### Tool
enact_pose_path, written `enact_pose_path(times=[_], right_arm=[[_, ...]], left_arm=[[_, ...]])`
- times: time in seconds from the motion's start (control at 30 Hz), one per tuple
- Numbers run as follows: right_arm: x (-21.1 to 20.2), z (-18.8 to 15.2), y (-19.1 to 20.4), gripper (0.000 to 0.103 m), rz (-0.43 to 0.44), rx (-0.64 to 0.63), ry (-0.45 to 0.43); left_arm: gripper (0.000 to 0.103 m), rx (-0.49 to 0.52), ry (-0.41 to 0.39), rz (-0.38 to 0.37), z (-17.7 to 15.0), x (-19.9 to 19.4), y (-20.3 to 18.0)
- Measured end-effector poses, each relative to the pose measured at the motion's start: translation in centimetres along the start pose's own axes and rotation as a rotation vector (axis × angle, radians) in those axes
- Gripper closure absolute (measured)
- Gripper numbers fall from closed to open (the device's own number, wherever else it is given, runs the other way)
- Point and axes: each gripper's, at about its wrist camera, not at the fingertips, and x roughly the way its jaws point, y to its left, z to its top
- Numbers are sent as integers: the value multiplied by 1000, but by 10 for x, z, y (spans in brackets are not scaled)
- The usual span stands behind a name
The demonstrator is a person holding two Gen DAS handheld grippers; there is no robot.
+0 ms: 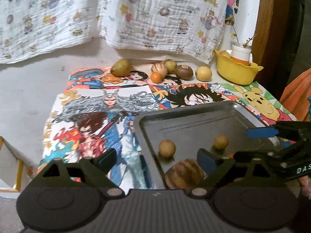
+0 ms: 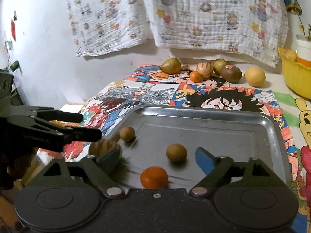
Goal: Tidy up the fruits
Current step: 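Carry both small brown fruits over the tray and open both tools, then withdraw both tools from the tray toward the remaining fruits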
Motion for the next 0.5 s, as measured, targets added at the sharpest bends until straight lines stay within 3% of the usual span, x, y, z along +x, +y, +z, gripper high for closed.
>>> enact_pose_path(times=[0.2, 0.5], right_arm=[[-15, -10, 8, 1, 9, -59, 10], [-24, -24, -6, 1, -50, -60, 64]], left_arm=[[1, 43, 3, 34, -16, -19, 1], [1, 139, 57, 77, -42, -28, -8]])
